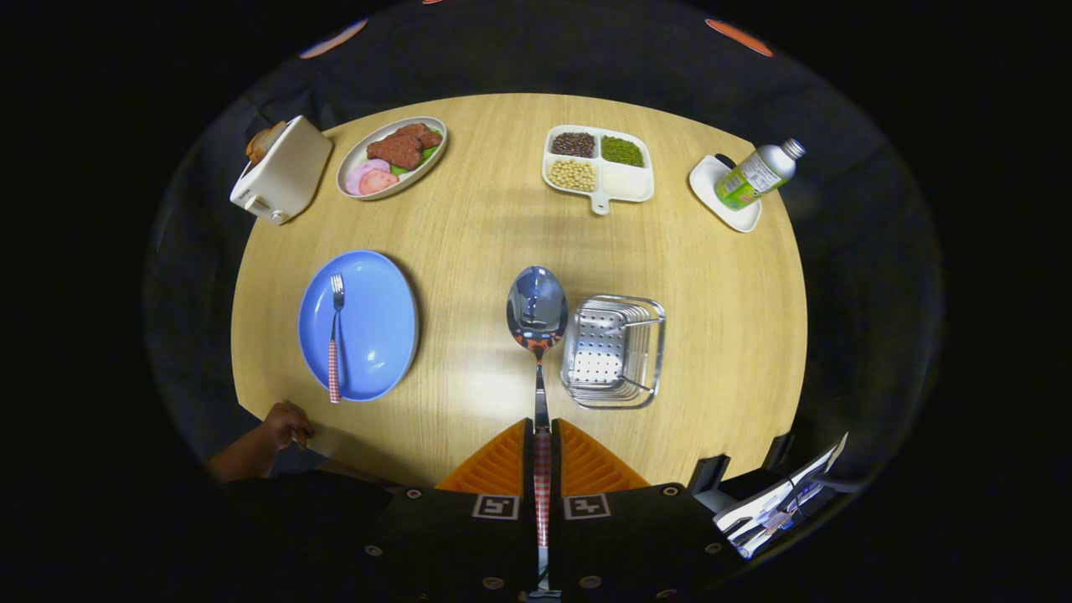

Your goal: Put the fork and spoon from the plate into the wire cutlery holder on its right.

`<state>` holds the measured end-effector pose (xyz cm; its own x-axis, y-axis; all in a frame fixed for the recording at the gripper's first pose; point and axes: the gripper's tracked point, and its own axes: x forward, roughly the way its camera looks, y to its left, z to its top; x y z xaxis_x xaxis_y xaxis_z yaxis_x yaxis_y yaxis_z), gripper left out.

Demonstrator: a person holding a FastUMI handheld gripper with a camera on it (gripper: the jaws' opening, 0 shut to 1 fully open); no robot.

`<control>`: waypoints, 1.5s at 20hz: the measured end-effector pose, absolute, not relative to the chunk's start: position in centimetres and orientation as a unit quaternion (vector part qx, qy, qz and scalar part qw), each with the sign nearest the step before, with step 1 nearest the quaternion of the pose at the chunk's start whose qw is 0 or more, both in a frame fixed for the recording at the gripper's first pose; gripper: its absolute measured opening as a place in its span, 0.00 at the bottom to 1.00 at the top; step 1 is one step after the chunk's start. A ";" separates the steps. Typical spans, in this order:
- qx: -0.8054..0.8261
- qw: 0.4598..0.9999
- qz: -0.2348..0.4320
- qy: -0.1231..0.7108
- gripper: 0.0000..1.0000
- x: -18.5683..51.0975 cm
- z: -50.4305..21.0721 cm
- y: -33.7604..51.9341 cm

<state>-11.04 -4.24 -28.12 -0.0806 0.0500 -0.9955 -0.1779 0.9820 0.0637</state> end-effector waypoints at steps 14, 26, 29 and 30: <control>-0.060 0.490 0.110 0.863 0.05 -12.3 -31.3 -8.7; -0.045 0.431 0.096 0.896 0.10 -8.8 -34.2 -7.9; -0.024 0.450 0.095 0.887 0.15 -8.2 -33.9 -7.3; -0.021 0.459 0.095 0.883 0.29 -8.0 -33.8 -7.2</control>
